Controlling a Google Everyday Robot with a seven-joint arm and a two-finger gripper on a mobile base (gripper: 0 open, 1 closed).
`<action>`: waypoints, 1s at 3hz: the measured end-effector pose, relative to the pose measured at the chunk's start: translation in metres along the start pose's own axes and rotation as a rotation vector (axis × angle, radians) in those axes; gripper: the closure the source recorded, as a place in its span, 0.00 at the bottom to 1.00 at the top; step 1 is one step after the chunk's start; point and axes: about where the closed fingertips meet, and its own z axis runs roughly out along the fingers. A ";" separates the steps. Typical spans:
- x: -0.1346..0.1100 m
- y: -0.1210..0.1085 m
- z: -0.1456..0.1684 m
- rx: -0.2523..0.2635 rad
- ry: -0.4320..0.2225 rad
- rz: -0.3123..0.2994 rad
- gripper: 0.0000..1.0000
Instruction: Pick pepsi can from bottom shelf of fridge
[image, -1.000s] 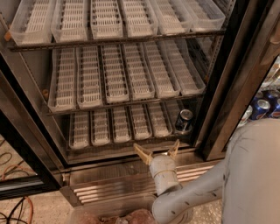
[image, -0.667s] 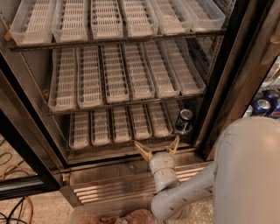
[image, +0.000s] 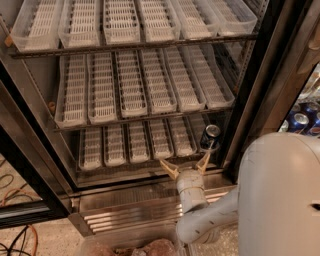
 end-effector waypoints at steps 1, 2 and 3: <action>0.002 -0.019 0.007 0.047 -0.002 -0.012 0.00; 0.002 -0.036 0.013 0.093 -0.002 -0.015 0.00; 0.002 -0.046 0.017 0.119 -0.005 -0.008 0.00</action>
Offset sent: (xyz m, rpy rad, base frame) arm 0.0205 -0.0574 0.0066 -0.0026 -0.0277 -0.1532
